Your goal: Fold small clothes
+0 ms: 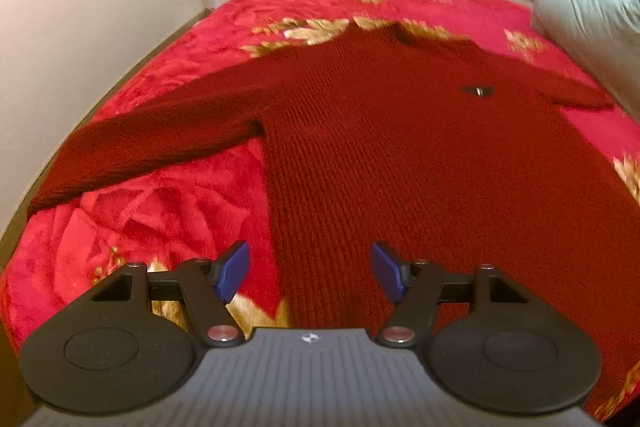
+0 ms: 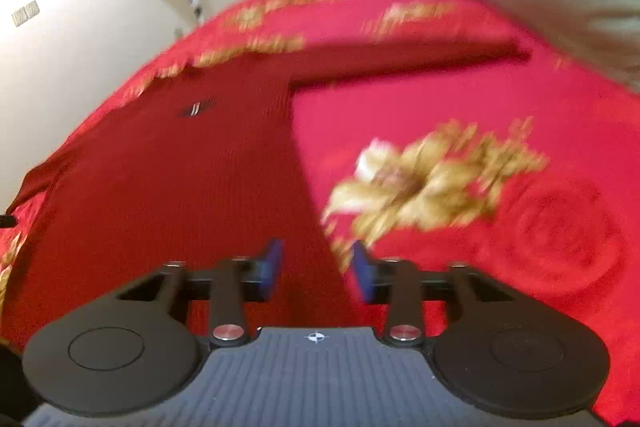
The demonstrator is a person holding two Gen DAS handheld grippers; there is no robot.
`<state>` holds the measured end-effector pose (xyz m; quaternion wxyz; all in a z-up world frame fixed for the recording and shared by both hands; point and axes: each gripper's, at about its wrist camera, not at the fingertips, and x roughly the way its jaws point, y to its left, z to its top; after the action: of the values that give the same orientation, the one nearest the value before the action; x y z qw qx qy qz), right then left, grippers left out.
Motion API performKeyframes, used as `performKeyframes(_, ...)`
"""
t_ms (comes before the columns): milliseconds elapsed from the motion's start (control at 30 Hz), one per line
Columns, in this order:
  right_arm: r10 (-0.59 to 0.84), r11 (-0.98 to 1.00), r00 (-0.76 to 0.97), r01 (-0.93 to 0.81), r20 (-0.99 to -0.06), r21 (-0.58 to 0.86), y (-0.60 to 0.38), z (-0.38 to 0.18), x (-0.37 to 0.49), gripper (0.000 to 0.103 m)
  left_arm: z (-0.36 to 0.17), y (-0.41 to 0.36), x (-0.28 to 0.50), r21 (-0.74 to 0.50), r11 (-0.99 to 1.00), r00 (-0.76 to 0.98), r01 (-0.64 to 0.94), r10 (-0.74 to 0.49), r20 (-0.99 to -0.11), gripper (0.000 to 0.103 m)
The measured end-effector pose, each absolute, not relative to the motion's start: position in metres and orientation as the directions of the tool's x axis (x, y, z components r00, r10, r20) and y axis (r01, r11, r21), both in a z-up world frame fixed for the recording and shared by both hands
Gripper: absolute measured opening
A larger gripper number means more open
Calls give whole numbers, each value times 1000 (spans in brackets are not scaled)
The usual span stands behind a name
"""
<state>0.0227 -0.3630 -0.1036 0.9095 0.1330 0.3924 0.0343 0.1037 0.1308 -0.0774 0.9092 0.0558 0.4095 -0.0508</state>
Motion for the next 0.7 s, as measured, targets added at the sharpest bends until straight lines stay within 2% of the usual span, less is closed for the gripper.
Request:
performKeyframes(100,110,985,585,44,-803,167,-351,-129,36,44,-81,129,101,72,986,653,149,-44,-756,72)
performKeyframes(133,101,986,579,47,-809,157,-350,-132,36,37,-81,129,100,70,986,653,151,-47,-756,72)
performKeyframes(167,111,985,586,45,-803,169,-349,-131,36,18,-81,129,99,69,986,655,153,-49,-754,73)
performKeyframes(233,117,985,599,34,-792,171,-346,-124,33,16,-80,129,99,66,986,659,156,-54,-751,73)
performKeyframes(367,104,988,607,25,-788,149,-346,-114,26,17,-81,127,100,71,985,653,159,-51,-756,73)
performKeyframes(467,-2,998,639,49,-769,38,-342,-110,27,18,-79,126,100,68,985,656,160,-55,-753,73)
performKeyframes(533,23,995,709,56,-705,88,-347,-99,22,22,-78,125,100,65,985,661,162,-60,-748,73)
performKeyframes(600,91,983,765,33,-637,180,-349,-90,17,38,-77,124,101,63,985,666,163,-63,-743,73)
performKeyframes(700,180,972,740,-33,-648,233,-336,-100,25,39,-75,122,103,56,986,669,157,-64,-741,73)
